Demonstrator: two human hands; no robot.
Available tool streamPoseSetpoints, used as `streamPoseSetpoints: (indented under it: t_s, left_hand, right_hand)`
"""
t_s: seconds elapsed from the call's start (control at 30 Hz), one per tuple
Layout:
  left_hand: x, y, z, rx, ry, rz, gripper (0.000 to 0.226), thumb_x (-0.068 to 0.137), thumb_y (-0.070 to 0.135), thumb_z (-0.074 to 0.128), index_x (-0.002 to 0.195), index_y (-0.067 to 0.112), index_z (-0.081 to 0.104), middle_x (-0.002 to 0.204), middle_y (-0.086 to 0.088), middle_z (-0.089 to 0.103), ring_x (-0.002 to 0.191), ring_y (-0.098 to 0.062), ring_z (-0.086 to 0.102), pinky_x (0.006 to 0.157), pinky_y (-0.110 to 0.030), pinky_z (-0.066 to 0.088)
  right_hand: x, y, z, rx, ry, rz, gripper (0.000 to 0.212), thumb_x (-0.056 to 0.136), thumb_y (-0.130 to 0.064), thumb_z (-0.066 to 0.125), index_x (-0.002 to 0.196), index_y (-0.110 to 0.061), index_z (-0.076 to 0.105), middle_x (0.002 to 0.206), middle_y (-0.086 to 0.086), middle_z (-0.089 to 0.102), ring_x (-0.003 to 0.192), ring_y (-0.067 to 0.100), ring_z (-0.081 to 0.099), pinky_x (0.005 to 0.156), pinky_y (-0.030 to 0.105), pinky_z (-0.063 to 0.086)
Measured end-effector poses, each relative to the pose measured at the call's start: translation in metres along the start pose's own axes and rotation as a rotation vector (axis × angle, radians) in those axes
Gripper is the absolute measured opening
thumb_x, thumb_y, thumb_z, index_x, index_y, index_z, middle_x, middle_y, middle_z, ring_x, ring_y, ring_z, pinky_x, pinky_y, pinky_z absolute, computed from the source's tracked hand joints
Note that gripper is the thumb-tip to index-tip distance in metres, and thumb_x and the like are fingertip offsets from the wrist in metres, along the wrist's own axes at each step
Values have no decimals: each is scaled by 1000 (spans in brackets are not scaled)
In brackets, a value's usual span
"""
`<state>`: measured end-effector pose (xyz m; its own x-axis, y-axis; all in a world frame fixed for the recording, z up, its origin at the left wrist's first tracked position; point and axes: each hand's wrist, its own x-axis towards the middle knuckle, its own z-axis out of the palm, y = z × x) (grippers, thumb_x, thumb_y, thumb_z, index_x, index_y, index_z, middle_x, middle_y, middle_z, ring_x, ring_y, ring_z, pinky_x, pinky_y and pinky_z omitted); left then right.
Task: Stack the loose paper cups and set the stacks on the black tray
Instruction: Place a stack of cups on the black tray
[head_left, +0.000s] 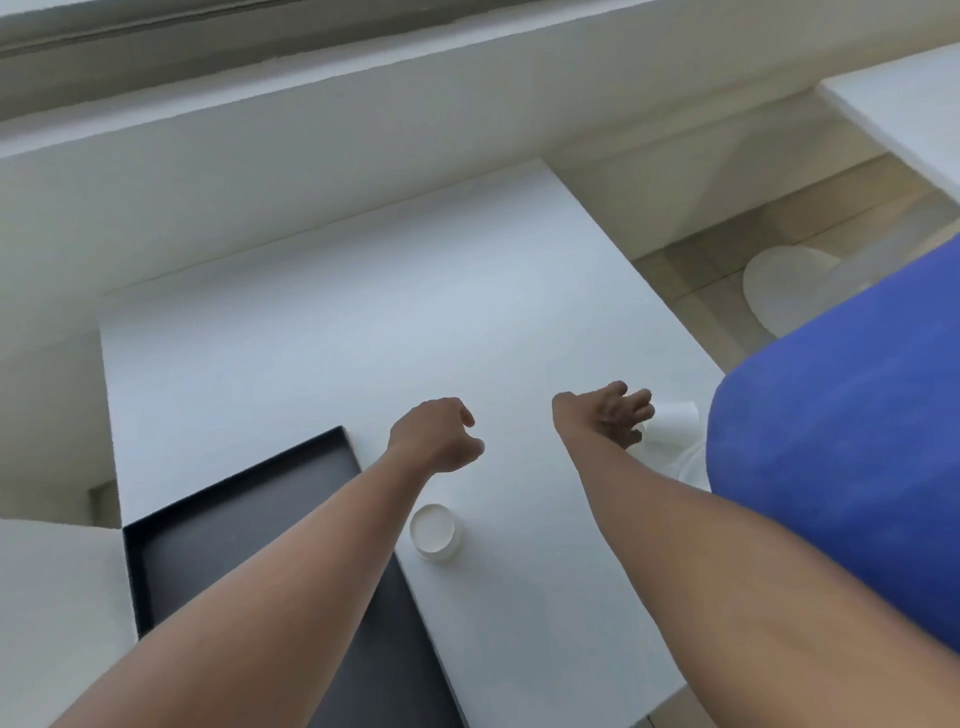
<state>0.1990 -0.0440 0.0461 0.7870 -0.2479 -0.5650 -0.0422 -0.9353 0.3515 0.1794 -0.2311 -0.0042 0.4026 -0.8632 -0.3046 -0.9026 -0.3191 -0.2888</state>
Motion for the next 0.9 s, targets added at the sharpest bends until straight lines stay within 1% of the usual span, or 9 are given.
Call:
streamPoseSetpoints:
  t_s: [0.1, 0.17, 0.3, 0.37, 0.47, 0.57, 0.67, 0.8, 0.9]
  left_hand:
    - [15, 11, 4, 22, -22, 34, 41, 87, 34, 62, 129, 32, 57, 130, 12, 59, 119, -13, 55, 82, -28, 41]
    - [23, 19, 8, 36, -39, 56, 42, 87, 34, 63, 129, 31, 57, 131, 12, 59, 119, -13, 55, 81, -28, 41]
    - [38, 34, 21, 69, -63, 104, 44, 87, 35, 63, 130, 31, 57, 132, 11, 56, 118, -14, 55, 79, -28, 40]
    - [44, 42, 28, 75, -74, 119, 46, 86, 38, 64, 131, 31, 57, 131, 10, 56, 115, -15, 57, 77, -29, 40]
    - [53, 53, 41, 71, -103, 148, 51, 86, 49, 64, 132, 29, 55, 133, 9, 55, 117, -15, 57, 79, -30, 41]
    - [59, 68, 55, 69, -146, 185, 64, 84, 61, 63, 137, 27, 50, 135, 6, 53, 118, -17, 56, 79, -31, 40]
    - [61, 85, 69, 46, -163, 200, 79, 81, 66, 63, 144, 22, 41, 136, 2, 50, 116, -19, 57, 77, -32, 41]
    - [61, 106, 83, -2, -138, 228, 86, 83, 59, 64, 149, 15, 32, 140, -5, 42, 117, -25, 57, 81, -35, 46]
    - [60, 121, 91, -28, -130, 235, 71, 86, 40, 64, 144, 12, 33, 137, -8, 39, 113, -27, 56, 76, -35, 42]
  right_hand:
    - [16, -4, 2, -29, 56, 33, 38, 68, -25, 63, 99, -12, 47, 134, 10, 28, 126, 30, 30, 91, 43, 39]
    - [25, -5, 2, -53, 73, 78, 42, 64, -25, 64, 101, -13, 50, 140, 11, 24, 129, 30, 27, 96, 47, 37]
    - [42, -7, 1, -64, 63, 205, 51, 64, -25, 69, 110, -16, 50, 151, 13, 8, 142, 32, 10, 112, 57, 17]
    - [49, -6, 1, -51, 55, 248, 52, 64, -26, 71, 111, -17, 50, 153, 14, 5, 144, 34, 5, 114, 59, 13]
    - [56, -3, 2, -43, 59, 270, 51, 65, -28, 69, 111, -16, 50, 155, 16, 5, 146, 34, 3, 115, 60, 12]
    - [60, 0, 2, -42, 66, 266, 47, 70, -27, 66, 111, -14, 49, 157, 18, 3, 147, 36, 2, 115, 60, 11]
    - [63, 2, -1, -59, 39, 289, 45, 74, -30, 65, 112, -15, 46, 159, 20, -1, 148, 37, -1, 115, 60, 9]
    - [65, 3, -5, -45, 16, 353, 46, 74, -28, 68, 113, -14, 49, 159, 19, 2, 147, 36, 4, 117, 57, 10]
    - [65, 3, -4, -20, -1, 368, 48, 71, -26, 69, 114, -14, 51, 159, 19, 2, 147, 35, 5, 118, 55, 9]
